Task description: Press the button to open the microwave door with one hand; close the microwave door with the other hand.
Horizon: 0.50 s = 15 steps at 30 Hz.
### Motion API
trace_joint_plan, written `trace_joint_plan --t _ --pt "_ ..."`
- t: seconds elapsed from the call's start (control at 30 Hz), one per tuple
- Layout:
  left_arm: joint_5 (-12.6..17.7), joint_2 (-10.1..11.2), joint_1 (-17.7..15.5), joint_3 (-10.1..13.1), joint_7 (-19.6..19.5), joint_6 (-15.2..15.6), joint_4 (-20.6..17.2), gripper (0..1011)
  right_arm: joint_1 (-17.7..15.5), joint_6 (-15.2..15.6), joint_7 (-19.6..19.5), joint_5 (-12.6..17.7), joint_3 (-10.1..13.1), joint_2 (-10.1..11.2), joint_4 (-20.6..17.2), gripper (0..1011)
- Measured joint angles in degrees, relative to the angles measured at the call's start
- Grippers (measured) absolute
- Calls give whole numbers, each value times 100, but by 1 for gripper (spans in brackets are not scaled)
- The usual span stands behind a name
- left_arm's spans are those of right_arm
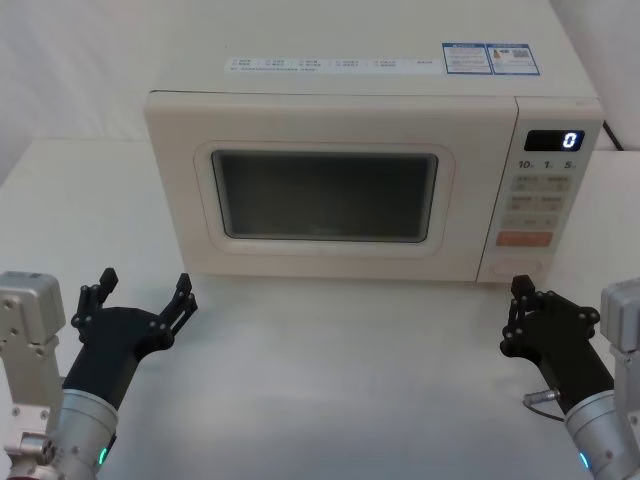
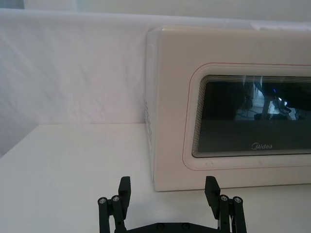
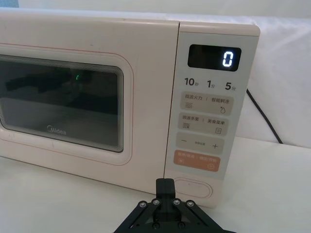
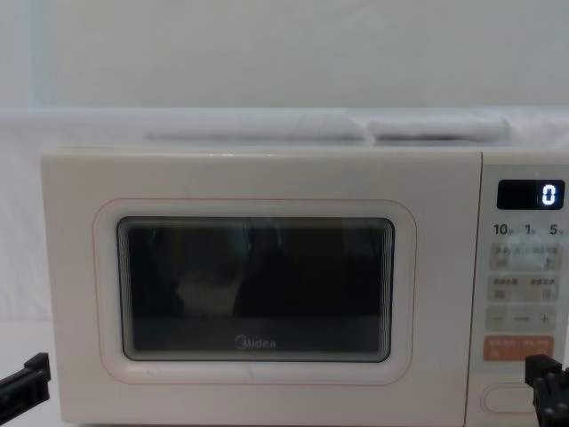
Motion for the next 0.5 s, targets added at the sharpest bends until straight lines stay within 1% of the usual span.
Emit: trace_joint_plan --t 0.23,0.5 --pt "0 0 0 0 0 0 0 1001 -1 1 1 -2 2 -1 0 0" --pt "0 0 0 0 0 0 0 1001 -71 188 38 -118 130 -84 -61 0"
